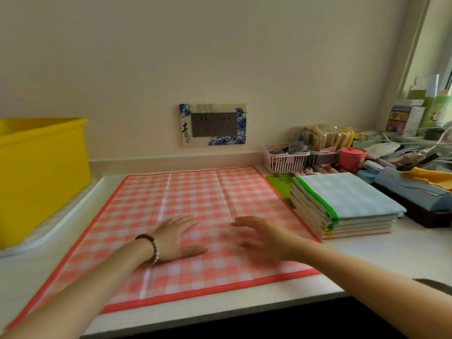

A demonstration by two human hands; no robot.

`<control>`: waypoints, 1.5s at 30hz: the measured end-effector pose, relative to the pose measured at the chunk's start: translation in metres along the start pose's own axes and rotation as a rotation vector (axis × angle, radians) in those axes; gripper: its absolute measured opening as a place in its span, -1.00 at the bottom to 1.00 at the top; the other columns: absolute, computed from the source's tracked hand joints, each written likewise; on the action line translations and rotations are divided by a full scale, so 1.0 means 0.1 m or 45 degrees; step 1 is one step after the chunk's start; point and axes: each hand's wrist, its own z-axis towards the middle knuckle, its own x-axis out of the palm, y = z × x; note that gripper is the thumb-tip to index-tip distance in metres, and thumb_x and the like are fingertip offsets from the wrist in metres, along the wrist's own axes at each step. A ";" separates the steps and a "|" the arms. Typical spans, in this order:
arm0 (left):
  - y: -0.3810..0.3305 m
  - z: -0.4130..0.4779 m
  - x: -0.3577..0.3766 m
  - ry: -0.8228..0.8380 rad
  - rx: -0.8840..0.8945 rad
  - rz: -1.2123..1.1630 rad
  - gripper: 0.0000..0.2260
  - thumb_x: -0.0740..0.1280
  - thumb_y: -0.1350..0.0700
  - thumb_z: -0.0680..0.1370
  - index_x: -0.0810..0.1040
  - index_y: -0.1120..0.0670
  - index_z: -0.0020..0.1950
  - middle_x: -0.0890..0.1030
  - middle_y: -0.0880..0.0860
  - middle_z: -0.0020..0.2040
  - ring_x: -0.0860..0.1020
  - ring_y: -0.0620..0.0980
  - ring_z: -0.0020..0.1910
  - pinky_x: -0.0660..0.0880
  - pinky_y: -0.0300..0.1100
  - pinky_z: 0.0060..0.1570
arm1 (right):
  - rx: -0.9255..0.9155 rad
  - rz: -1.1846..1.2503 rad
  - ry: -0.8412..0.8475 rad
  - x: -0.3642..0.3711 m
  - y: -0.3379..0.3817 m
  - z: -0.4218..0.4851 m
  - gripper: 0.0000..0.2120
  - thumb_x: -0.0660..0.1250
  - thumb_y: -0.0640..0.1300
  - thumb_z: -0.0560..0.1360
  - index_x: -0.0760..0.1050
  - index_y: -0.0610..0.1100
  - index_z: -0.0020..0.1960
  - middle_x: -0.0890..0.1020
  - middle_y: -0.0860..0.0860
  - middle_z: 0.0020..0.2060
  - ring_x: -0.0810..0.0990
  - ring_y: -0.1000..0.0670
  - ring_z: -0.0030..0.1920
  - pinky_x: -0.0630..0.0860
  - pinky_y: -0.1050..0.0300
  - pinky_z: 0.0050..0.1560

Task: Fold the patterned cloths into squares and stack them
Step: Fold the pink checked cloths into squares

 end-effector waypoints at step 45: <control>0.48 -0.09 -0.96 -0.919 -0.052 -0.028 -0.81 0.31 -0.12 0.51 0.60 -0.09 0.05 0.61 -0.13 -0.07 0.54 -0.08 0.00 0.45 -0.17 0.01 | -0.169 -0.388 -0.554 -0.39 0.57 1.08 -0.82 0.33 -0.02 0.52 0.63 -0.06 0.02 0.69 0.03 -0.13 0.63 -0.01 -0.14 0.55 0.11 -0.13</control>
